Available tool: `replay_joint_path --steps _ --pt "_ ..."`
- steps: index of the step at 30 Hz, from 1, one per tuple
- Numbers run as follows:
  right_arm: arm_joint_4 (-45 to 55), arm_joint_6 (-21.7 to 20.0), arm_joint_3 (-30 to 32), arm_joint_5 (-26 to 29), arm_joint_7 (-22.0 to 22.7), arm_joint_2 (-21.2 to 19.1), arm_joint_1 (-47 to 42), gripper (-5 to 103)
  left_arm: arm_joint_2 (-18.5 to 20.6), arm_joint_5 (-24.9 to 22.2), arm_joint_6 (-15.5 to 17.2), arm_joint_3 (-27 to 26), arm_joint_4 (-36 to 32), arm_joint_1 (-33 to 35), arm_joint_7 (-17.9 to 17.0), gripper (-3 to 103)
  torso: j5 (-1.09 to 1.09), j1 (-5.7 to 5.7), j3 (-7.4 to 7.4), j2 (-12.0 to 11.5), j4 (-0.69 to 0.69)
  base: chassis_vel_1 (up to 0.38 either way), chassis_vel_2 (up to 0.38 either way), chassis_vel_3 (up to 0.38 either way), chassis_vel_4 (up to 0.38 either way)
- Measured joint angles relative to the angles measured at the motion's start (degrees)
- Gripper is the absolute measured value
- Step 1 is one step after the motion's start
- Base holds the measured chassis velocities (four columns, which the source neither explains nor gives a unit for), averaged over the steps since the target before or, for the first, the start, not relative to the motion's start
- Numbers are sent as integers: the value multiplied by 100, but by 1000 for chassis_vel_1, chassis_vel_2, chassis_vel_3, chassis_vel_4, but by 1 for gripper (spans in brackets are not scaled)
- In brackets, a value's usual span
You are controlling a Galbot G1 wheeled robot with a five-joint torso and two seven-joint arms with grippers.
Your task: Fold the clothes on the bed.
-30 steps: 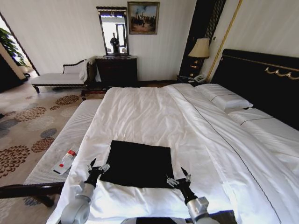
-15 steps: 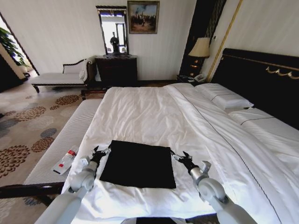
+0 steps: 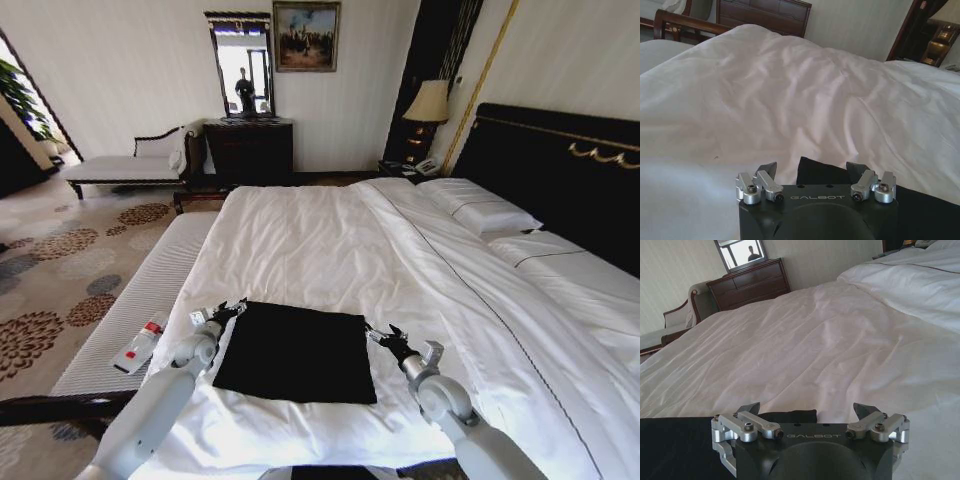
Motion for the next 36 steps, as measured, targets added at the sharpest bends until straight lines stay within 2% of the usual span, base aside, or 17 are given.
replay_joint_path --steps 10,14,16,18,19,22,24,27,36 --pt "112 -31 97 61 57 -13 -48 100 -208 266 -117 158 576 -309 16 62 1 0 0 1 0 0 0 0 0" --pt "157 -60 130 139 101 -35 -41 100 -259 316 -118 217 682 -385 50 45 1 -1 0 1 0 0 0 0 0" --pt "167 -66 132 150 110 -36 -36 100 -264 333 -118 231 692 -396 62 45 1 -1 0 1 0 0 0 0 0" --pt "193 -77 138 169 127 -37 -29 100 -268 365 -118 259 697 -409 85 35 1 -1 0 1 0 0 0 0 0" --pt "193 -77 138 169 127 -37 -29 100 -268 365 -118 259 697 -409 85 35 1 -1 0 1 0 0 0 0 0" --pt "247 -94 159 202 149 -42 -34 100 -266 382 -118 288 678 -411 101 18 1 -1 -1 1 0 0 0 0 0" --pt "251 -95 162 204 149 -44 -34 100 -266 385 -118 289 677 -411 101 18 1 -1 -1 1 0 0 0 0 0" --pt "261 -99 171 222 153 -48 -40 100 -262 398 -118 279 623 -379 84 3 1 -1 0 1 0 0 0 0 0" --pt "184 -107 116 252 152 -15 7 100 -163 403 -147 208 361 -289 -16 1 0 -1 -1 2 0 0 0 0 0"
